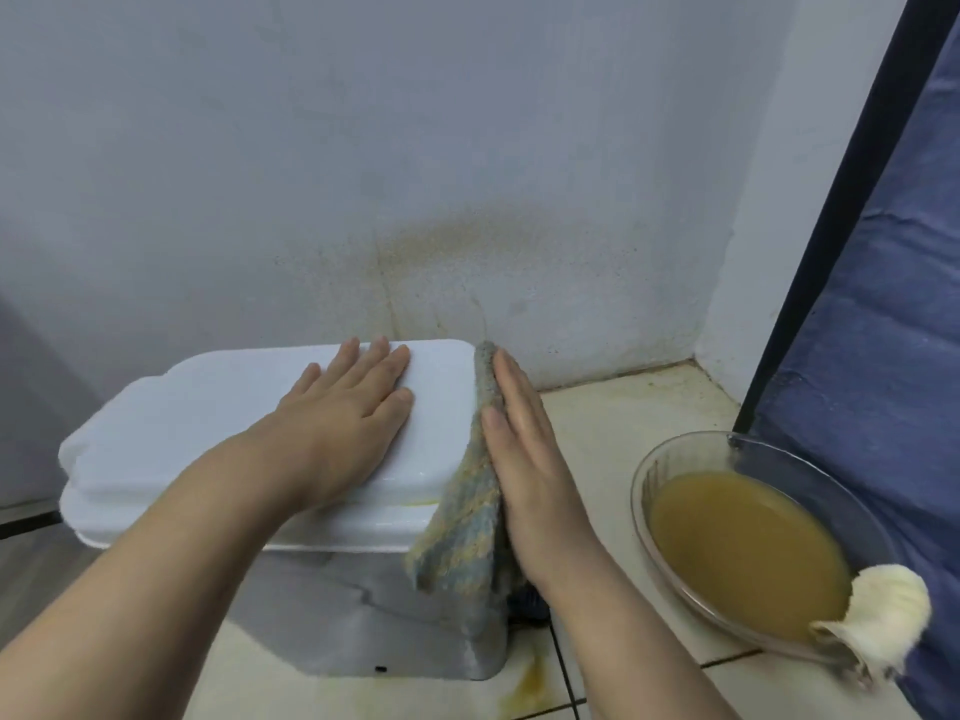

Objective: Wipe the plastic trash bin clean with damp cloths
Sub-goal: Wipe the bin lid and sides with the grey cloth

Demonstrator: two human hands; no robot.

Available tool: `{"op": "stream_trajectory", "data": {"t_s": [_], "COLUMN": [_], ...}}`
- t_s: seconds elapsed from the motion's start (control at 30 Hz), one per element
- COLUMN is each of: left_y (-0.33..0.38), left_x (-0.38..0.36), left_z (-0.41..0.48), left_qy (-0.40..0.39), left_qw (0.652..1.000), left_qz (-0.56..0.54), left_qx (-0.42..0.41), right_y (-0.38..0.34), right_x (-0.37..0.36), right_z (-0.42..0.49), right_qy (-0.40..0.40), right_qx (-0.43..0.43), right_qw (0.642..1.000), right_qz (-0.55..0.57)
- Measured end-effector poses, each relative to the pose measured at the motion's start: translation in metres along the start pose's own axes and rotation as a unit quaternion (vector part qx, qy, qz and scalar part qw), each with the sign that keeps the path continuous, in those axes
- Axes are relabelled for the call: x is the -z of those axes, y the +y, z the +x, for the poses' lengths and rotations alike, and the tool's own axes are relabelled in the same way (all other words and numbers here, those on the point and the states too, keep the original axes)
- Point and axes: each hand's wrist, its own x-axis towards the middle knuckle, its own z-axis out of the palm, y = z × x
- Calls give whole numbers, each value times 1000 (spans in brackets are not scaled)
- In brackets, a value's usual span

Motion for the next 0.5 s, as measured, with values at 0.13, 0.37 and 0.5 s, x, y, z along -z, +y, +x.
{"op": "stream_trajectory", "data": {"t_s": [0.13, 0.37, 0.5], "left_y": [-5, -2, -1], "left_x": [-5, -7, -10], "left_z": [-1, -3, -3], "left_qy": [12, 33, 46], "left_qw": [1000, 999, 998], "left_qz": [-6, -20, -30], "left_qx": [-21, -39, -33], "right_y": [5, -17, -11], "right_x": [-35, 6, -42], "right_z": [-37, 53, -25], "right_qy": [87, 15, 106], "right_qx": [93, -94, 13], "right_qw": [987, 995, 993], "right_qz": [-102, -24, -59]}}
